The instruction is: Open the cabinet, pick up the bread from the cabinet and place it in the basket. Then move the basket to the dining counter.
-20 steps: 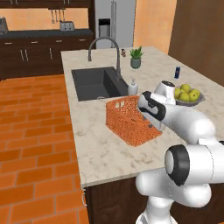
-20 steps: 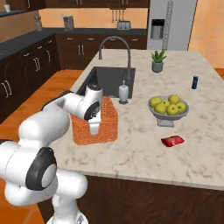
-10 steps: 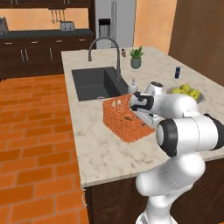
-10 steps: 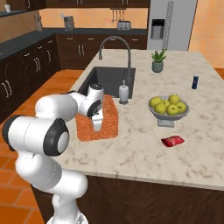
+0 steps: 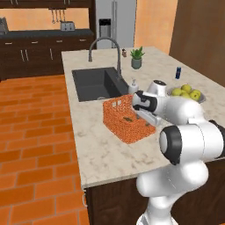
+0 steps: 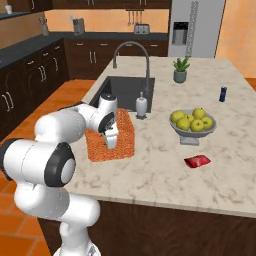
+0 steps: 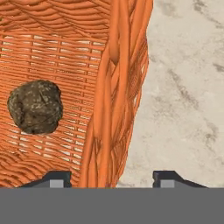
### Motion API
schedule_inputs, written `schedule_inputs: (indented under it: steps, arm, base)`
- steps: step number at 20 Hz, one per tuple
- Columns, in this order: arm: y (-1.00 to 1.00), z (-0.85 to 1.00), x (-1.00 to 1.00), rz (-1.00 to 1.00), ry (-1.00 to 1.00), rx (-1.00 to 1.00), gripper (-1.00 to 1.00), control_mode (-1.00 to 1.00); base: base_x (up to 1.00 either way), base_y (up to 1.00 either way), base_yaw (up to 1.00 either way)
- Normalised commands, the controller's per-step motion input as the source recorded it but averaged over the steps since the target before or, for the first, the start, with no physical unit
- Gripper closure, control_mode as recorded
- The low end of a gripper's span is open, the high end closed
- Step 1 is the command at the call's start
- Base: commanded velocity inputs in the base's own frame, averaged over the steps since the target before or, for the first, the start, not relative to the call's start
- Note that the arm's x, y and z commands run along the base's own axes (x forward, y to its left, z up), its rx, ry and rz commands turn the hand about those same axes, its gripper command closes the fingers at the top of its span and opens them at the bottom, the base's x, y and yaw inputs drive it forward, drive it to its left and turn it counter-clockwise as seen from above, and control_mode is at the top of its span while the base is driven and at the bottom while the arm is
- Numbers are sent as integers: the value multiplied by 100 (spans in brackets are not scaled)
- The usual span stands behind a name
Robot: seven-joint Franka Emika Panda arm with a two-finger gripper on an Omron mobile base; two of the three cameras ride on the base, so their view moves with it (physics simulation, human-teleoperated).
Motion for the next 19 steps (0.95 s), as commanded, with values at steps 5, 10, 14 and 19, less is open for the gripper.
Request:
schedule_inputs:
  steps: [5, 10, 14, 19]
  arm:
    - [0, 42, -77, 16, -28, 0, -100, -100]
    - [0, 43, -100, 21, -37, -1, -100, -100]
    - [17, 56, -100, 26, -31, -5, -100, -100]
    - [33, 91, -100, 30, -25, -3, -100, -100]
  base:
    - [0, 0, 0]
    - [0, 0, 0]
    - [0, 0, 0]
    - [0, 0, 0]
